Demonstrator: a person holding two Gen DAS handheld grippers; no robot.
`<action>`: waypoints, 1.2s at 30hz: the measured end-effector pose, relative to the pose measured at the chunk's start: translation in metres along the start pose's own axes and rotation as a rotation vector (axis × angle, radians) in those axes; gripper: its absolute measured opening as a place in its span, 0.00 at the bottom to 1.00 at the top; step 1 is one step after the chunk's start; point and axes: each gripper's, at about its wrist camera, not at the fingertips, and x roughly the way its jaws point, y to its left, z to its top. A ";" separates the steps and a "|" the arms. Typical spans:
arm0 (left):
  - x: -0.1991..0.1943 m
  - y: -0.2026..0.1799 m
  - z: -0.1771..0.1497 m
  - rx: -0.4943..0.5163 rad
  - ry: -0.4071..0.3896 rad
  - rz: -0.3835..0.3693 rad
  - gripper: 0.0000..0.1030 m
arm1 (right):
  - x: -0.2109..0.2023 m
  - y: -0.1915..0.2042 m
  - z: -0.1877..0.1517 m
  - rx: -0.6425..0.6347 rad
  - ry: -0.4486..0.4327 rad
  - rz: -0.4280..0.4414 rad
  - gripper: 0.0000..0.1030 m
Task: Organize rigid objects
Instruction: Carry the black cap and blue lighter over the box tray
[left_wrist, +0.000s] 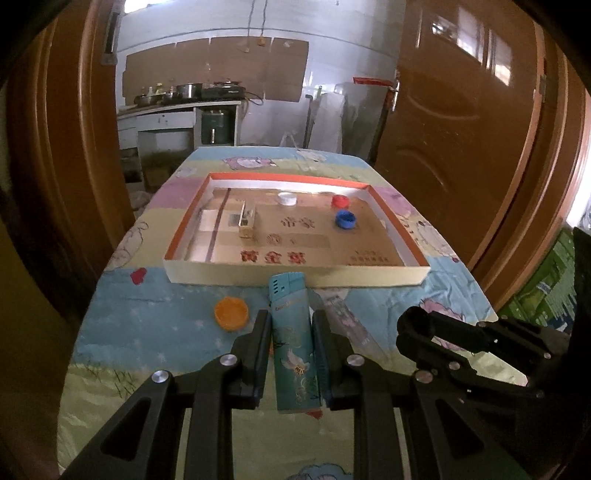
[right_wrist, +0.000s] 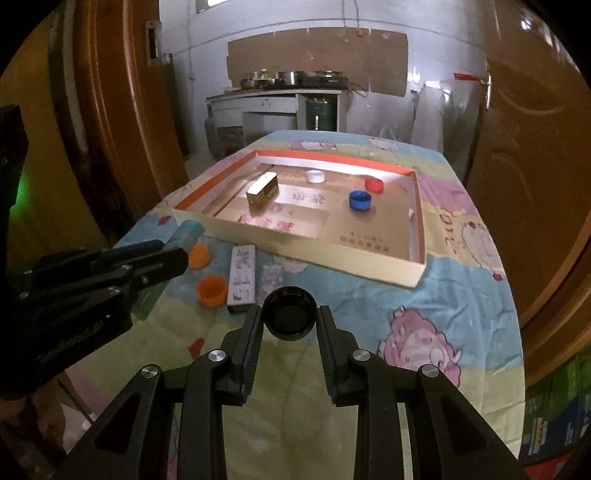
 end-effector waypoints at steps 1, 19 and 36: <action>0.000 0.002 0.003 -0.002 -0.004 0.002 0.22 | 0.002 0.000 0.003 -0.002 -0.001 0.001 0.29; 0.017 0.011 0.052 0.004 -0.056 0.040 0.22 | 0.021 -0.014 0.052 -0.011 -0.040 -0.017 0.29; 0.040 0.021 0.100 0.038 -0.071 0.109 0.22 | 0.044 -0.025 0.084 -0.009 -0.052 -0.010 0.29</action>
